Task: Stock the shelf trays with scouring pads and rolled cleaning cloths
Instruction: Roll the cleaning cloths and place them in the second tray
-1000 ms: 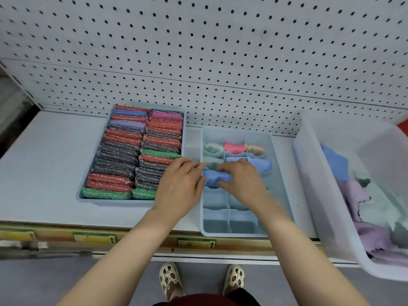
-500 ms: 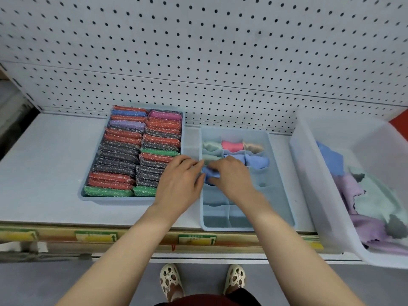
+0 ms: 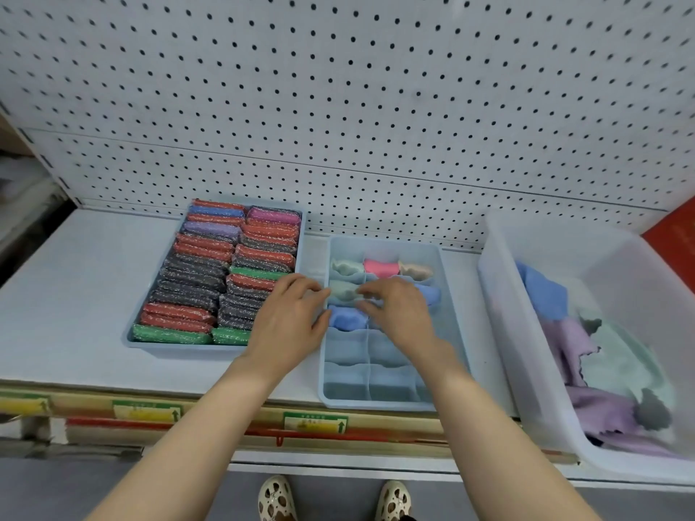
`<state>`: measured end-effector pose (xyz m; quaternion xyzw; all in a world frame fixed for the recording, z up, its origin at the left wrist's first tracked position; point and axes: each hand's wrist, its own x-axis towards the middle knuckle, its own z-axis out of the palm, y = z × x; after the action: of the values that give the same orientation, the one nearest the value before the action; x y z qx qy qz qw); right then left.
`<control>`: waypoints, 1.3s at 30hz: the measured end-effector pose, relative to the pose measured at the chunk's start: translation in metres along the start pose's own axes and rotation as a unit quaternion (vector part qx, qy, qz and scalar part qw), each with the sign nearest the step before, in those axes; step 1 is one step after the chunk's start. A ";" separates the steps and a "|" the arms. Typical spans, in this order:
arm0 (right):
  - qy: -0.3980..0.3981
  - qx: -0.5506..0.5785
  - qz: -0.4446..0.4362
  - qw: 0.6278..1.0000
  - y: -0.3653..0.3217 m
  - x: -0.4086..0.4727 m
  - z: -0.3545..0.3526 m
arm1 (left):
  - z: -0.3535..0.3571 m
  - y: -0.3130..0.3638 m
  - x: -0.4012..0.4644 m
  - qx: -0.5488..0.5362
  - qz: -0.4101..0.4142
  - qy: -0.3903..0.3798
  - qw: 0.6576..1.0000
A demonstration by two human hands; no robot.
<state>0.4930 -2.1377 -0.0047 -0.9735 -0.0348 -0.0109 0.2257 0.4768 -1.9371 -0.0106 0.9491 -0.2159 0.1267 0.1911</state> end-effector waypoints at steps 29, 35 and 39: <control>-0.024 -0.070 -0.022 0.997 0.070 0.023 -0.077 | 0.074 0.046 0.106 -0.072 0.001 -0.196 0.978; 0.232 0.039 0.121 0.964 0.144 -0.022 -0.161 | 0.062 0.079 0.107 -0.118 0.007 -0.093 0.989; 0.042 -0.083 0.355 0.930 0.233 -0.033 -0.160 | 0.058 0.130 0.122 -0.180 0.026 -0.067 0.981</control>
<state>0.4760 -2.4186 0.0354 -0.9361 0.3239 0.0261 0.1346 0.5332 -2.1136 0.0171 0.8996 -0.2719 0.0272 0.3407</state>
